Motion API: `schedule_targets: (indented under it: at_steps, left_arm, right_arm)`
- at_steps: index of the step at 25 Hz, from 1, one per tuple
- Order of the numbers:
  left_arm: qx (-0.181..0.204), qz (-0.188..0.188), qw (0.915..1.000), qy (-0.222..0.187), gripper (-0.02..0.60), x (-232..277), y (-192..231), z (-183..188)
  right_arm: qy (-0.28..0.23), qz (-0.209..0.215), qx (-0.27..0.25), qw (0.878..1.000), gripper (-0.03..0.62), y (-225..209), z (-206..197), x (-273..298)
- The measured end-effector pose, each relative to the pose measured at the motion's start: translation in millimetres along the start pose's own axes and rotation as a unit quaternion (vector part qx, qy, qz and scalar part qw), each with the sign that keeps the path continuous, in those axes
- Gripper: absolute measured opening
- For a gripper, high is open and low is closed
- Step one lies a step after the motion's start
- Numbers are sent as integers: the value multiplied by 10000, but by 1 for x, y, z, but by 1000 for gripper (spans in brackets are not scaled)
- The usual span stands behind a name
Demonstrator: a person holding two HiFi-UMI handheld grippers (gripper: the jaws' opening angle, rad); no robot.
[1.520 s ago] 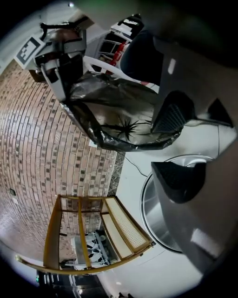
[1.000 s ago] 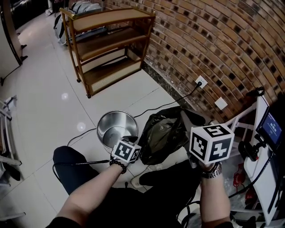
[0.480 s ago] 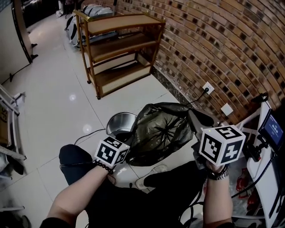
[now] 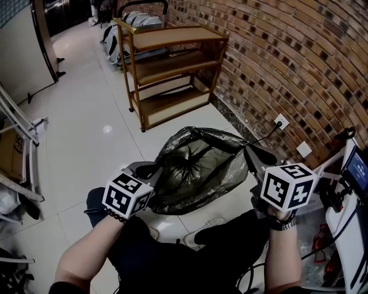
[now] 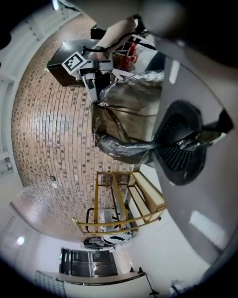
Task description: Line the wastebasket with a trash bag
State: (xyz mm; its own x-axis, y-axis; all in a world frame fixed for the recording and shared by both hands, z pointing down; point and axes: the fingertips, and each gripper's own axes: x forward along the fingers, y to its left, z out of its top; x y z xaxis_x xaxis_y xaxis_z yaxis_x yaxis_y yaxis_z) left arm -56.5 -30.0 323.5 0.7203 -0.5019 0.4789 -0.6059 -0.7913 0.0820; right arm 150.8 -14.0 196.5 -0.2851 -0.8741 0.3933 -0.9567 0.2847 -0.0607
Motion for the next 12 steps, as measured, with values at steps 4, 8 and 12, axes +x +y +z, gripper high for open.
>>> schedule_targets:
  at_steps: [4, 8, 12]
  left_arm:
    - [163, 234, 9995, 146, 3, -4, 11, -3]
    - [254, 438, 9982, 320, 3, 3, 25, -14]
    - [317, 528, 9970, 470, 3, 17, 35, -30]
  right_arm:
    - [-57, 110, 27, 9999, 3, 2, -9, 15]
    - [-59, 204, 62, 9998, 3, 2, -26, 36]
    - [91, 226, 42, 9997, 3, 2, -49, 58]
